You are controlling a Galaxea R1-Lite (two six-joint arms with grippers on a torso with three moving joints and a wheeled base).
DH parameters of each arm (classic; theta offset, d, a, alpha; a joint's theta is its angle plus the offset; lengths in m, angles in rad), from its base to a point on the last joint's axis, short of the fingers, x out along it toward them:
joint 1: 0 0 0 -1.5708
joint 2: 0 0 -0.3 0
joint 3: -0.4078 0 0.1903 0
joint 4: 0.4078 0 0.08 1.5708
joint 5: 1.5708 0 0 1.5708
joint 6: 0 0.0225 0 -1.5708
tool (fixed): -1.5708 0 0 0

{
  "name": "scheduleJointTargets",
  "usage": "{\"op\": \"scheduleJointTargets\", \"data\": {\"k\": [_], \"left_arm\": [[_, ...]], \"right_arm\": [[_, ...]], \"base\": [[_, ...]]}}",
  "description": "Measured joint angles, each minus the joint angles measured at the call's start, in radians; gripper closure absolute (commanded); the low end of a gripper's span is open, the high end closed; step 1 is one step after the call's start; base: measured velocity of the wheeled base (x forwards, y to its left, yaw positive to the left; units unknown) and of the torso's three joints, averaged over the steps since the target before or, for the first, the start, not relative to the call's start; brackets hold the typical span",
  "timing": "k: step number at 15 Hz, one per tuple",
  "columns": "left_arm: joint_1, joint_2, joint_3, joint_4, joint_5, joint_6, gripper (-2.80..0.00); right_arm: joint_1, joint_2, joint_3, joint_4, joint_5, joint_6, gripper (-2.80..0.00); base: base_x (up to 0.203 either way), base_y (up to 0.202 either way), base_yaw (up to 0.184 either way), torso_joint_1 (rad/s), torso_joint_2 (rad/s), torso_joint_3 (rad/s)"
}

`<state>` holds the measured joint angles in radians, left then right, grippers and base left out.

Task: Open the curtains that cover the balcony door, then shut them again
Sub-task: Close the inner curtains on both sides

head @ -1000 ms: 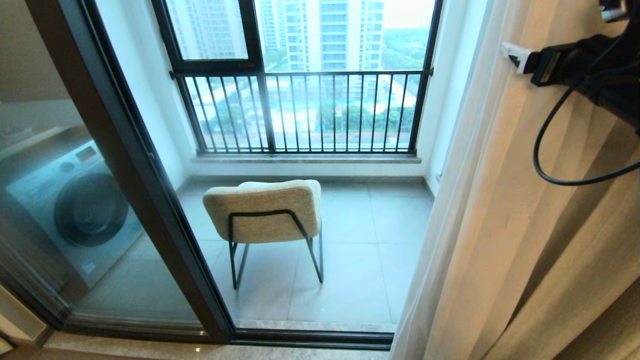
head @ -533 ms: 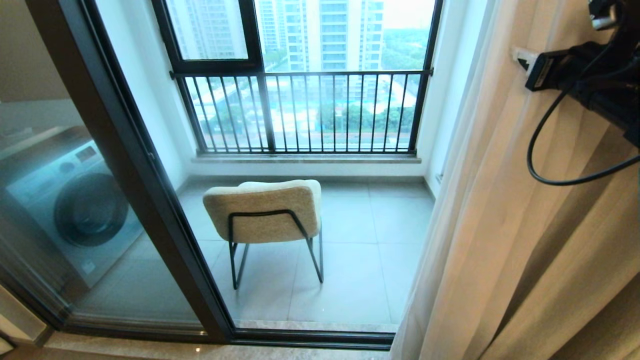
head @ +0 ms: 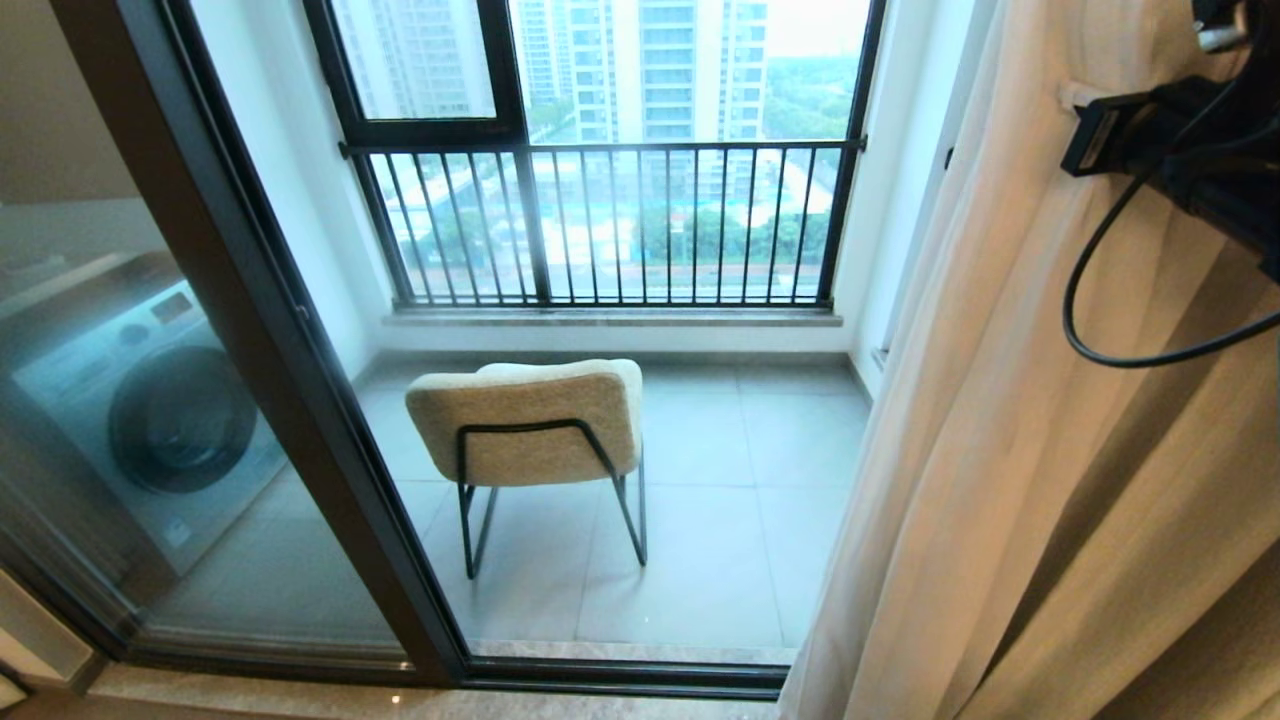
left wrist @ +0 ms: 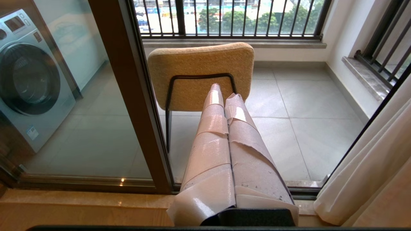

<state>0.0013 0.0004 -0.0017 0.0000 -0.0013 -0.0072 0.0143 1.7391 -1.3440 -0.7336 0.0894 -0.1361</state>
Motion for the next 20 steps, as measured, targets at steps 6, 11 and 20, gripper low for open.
{"op": "scheduleJointTargets", "data": {"k": [6,11,20], "left_arm": [[0.0,0.0,0.0,0.0,0.0,0.0,0.0],[0.0,0.0,0.0,0.0,0.0,0.0,0.0],[0.0,0.0,0.0,0.0,0.0,0.0,0.0]], "right_arm": [[0.005,-0.029,0.001,-0.001,0.003,-0.003,0.0],[0.002,-0.041,0.009,-0.001,0.001,-0.001,0.0],[0.003,-0.109,0.082,-0.001,0.0,-0.002,0.0]], "base": [[0.0,0.0,0.0,0.0,0.0,0.0],[0.0,0.0,0.0,0.0,0.0,0.0],[0.0,0.0,0.0,0.0,0.0,0.0]]}}
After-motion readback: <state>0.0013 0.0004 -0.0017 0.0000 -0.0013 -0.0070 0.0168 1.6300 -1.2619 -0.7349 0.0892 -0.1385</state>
